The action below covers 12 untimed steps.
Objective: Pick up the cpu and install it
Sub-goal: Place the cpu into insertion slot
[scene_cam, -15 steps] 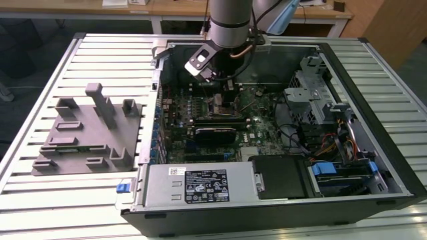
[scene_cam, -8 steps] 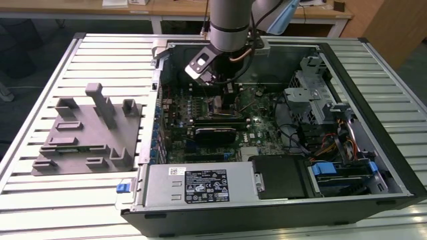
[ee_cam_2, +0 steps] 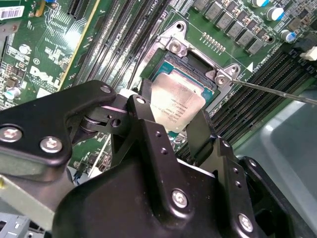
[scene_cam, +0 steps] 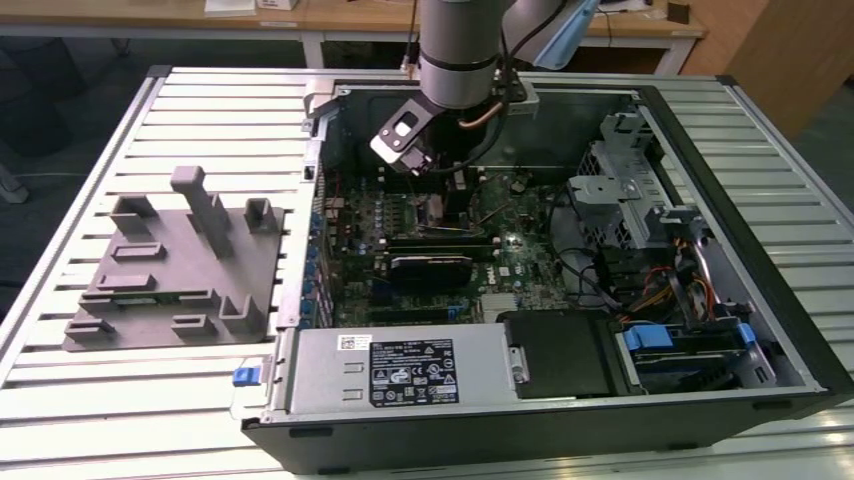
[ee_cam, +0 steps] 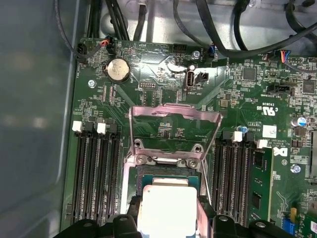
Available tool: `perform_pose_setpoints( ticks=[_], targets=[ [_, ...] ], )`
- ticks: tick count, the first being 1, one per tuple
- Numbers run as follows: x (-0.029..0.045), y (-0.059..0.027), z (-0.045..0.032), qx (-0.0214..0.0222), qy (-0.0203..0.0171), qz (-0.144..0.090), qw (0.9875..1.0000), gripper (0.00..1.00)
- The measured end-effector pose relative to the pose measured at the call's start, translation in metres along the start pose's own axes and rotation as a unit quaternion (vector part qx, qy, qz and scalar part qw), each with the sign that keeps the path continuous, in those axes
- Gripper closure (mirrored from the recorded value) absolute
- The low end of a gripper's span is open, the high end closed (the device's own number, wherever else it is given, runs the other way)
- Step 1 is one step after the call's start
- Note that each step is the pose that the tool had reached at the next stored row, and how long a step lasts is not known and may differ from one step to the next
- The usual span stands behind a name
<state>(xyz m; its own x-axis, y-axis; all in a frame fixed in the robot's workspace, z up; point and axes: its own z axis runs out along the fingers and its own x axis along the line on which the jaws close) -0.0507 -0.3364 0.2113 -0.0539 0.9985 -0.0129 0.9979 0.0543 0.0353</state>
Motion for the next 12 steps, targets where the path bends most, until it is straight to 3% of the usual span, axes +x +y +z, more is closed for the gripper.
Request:
perform_pose_setpoints(
  ticks=[12],
  targets=[
    [0.0022, -0.0001, 0.0069, 0.0, -0.0002, 0.005, 1.0, 0.47]
  ],
)
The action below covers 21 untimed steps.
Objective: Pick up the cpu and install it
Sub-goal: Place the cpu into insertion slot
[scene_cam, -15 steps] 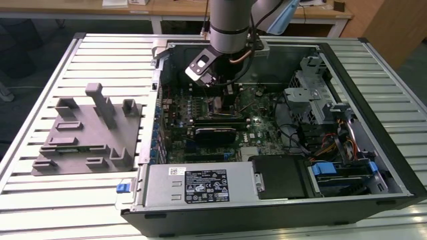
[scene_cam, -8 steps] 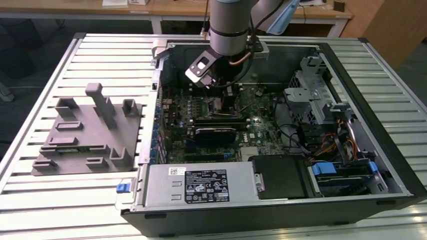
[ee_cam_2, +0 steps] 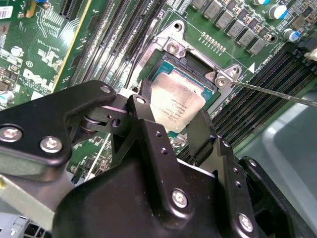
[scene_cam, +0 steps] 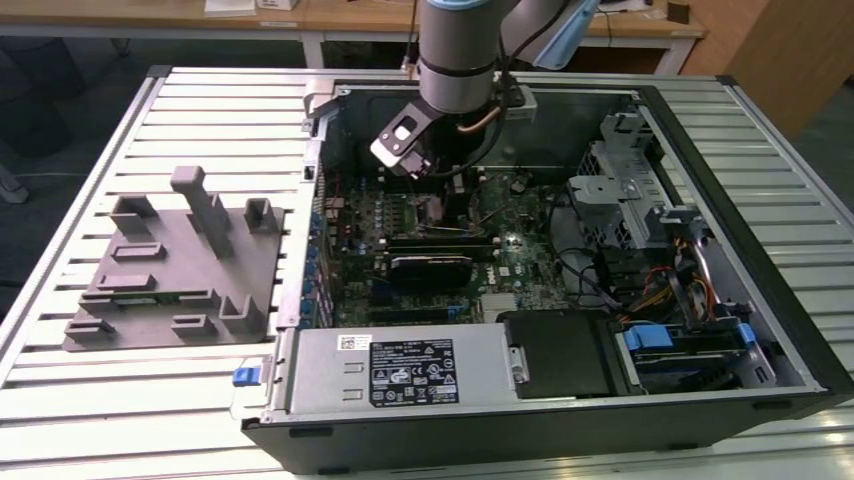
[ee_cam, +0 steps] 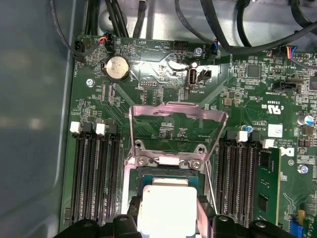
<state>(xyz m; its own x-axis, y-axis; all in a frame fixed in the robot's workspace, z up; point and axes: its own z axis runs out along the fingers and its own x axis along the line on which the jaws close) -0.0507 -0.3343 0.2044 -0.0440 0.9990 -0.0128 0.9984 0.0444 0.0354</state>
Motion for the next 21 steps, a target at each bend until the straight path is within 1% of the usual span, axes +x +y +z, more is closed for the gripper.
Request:
perform_pose_setpoints(
  ticks=[21],
  targets=[
    [0.0017, -0.0001, 0.0093, 0.0003, -0.0003, 0.009, 1.0, 0.47]
  ],
)
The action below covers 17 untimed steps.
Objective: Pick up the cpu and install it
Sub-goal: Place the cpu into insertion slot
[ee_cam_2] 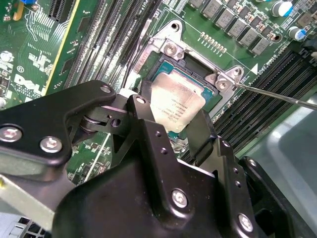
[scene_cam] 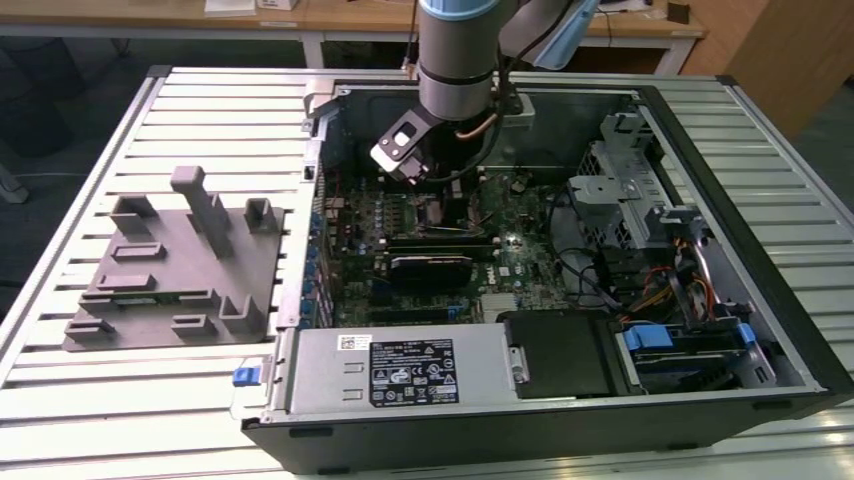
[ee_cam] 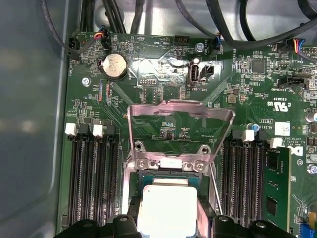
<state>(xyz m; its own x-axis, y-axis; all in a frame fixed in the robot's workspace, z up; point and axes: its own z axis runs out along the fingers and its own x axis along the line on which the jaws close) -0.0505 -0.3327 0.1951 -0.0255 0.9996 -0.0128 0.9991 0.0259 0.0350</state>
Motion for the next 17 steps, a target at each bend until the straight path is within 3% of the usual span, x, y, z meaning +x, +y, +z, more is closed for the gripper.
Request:
perform_pose_setpoints(
  ticks=[12, 13, 17],
  targets=[
    [0.0, 0.0003, 0.0006, 0.0, 0.0, 0.001, 1.0, 0.46],
    [0.0, 0.0003, 0.0003, 0.0001, -0.0001, 0.001, 1.0, 0.4],
    [-0.0001, 0.0003, -0.0019, 0.0001, -0.0001, 0.001, 1.0, 0.4]
  ],
)
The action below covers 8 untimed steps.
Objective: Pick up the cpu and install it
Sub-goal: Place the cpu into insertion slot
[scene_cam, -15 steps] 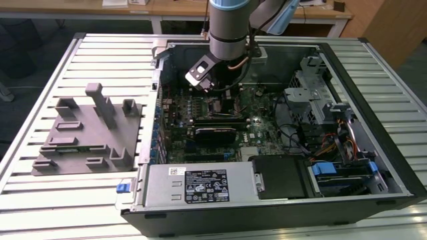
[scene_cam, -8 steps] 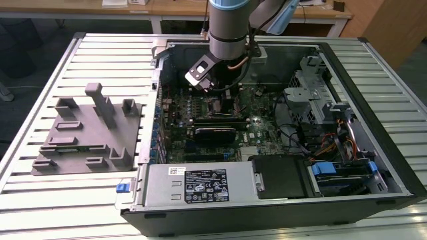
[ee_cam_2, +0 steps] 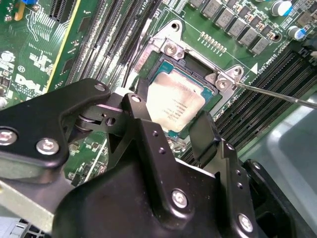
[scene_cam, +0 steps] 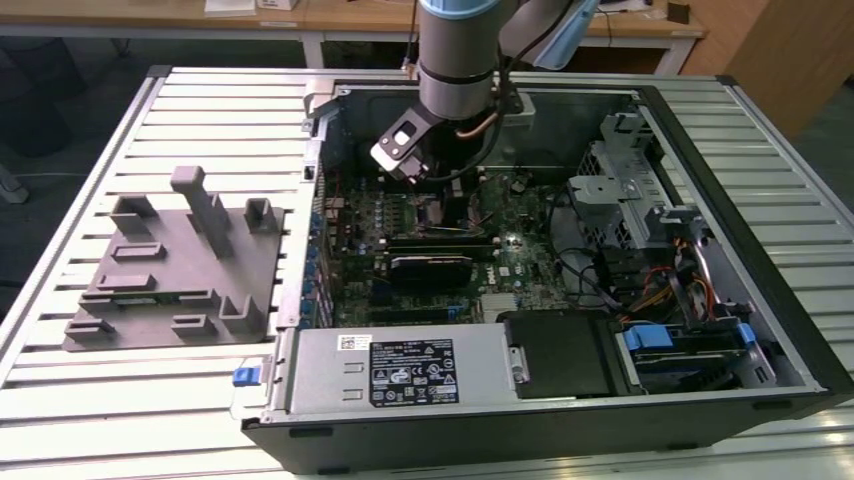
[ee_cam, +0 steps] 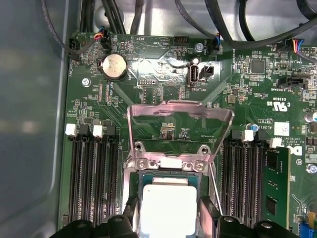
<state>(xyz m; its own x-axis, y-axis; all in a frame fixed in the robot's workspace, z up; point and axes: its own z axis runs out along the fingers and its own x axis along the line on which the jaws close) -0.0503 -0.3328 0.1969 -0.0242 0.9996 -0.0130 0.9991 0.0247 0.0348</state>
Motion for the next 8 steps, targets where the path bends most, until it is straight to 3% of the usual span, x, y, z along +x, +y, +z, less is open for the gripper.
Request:
perform_pose_setpoints(
  ticks=[7, 8],
  targets=[
    [-0.0001, 0.0002, -0.0065, 0.0004, 0.0001, 0.0, 1.0, 0.42],
    [-0.0001, 0.0003, -0.0075, 0.0006, 0.0001, 0.0, 1.0, 0.47]
  ],
)
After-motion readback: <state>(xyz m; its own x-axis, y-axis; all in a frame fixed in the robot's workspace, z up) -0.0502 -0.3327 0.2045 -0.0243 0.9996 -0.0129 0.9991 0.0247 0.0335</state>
